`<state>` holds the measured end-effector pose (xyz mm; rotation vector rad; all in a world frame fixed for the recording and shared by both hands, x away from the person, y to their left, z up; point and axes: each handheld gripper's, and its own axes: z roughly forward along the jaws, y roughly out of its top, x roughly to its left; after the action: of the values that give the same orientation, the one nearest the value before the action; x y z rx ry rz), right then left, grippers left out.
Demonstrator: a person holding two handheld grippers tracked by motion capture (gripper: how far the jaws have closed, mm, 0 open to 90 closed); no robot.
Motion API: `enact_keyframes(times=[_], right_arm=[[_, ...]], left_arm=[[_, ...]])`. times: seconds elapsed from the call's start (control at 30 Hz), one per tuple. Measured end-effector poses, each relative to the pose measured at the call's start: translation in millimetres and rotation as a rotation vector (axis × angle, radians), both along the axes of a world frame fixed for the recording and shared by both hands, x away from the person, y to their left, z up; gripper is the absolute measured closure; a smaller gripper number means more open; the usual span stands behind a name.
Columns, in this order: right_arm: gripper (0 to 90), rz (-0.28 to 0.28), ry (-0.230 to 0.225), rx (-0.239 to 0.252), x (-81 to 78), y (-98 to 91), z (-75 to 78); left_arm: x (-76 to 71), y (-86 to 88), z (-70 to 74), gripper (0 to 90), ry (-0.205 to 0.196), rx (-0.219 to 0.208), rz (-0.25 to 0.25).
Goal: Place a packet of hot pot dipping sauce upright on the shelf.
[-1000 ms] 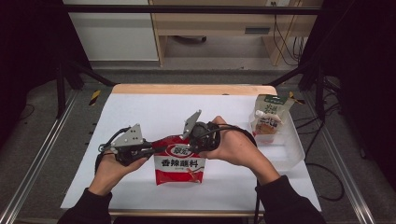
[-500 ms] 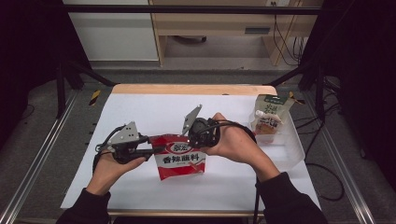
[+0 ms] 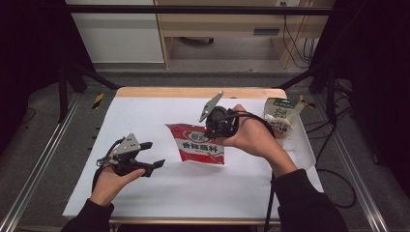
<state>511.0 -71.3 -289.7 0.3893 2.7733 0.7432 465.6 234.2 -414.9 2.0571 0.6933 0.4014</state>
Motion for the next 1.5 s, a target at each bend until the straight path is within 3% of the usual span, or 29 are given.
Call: enact_keyframes(times=[0.1, 0.27, 0.67, 0.83, 1.5], right_arm=[[89.4, -0.021, -0.002, 0.022, 0.9, -8.2, 3.9], [89.4, -0.052, -0.023, 0.045, -1.2, -21.5, 13.1], [89.4, -0.097, -0.058, 0.07, -4.3, -50.5, 29.8], [89.5, -0.105, -0.095, 0.087, -7.1, -60.2, 41.2], [89.5, -0.23, -0.187, 0.136, -10.8, -114.6, 80.6]], left_arm=[[1.5, 1.7, -11.5, 15.4, 0.019, 0.029, 0.022], [5.6, 3.9, -23.7, 11.8, 0.039, 0.036, 0.052], [7.1, 8.8, -26.7, 10.1, 0.048, 0.033, 0.063], [7.2, 9.2, -27.4, 10.1, 0.052, 0.031, 0.059], [7.7, 11.9, -28.0, 8.9, 0.05, 0.026, 0.075]])
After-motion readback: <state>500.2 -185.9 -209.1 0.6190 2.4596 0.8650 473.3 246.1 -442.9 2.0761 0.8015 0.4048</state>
